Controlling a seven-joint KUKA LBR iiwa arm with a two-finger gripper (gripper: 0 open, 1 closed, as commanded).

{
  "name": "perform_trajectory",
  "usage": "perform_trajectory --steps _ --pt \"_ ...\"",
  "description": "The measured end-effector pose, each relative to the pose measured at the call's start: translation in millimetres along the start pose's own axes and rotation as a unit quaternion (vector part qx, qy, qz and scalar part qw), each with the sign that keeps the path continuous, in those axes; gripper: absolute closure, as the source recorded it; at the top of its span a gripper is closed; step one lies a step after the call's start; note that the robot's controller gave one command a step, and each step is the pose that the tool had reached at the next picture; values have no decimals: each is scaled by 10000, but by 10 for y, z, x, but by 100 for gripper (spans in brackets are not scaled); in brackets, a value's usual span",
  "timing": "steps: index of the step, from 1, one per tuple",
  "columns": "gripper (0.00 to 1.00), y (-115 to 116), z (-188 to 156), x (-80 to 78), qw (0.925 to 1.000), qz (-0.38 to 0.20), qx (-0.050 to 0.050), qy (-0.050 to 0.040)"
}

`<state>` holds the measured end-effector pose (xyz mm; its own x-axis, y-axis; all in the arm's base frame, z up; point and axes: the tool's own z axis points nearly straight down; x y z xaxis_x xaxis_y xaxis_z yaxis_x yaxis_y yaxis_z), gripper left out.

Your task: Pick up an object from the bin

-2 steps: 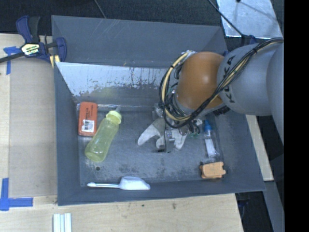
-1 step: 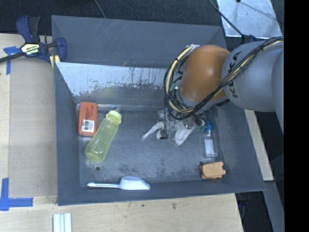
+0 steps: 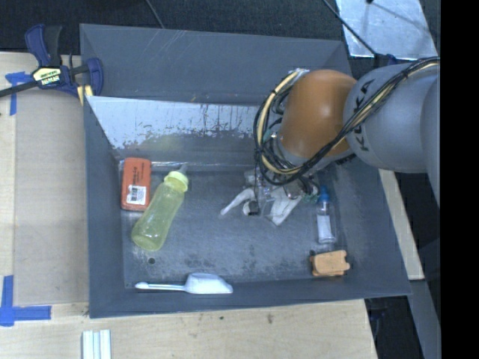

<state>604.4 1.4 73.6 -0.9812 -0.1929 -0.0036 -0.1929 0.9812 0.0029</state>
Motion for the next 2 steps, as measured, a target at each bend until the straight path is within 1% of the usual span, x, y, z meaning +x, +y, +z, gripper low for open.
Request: perform_trajectory --steps 1,2 --pt "100 3 -42 13 10000 3 -3 8" --pt "100 6 -242 31 10000 4 -3 46"
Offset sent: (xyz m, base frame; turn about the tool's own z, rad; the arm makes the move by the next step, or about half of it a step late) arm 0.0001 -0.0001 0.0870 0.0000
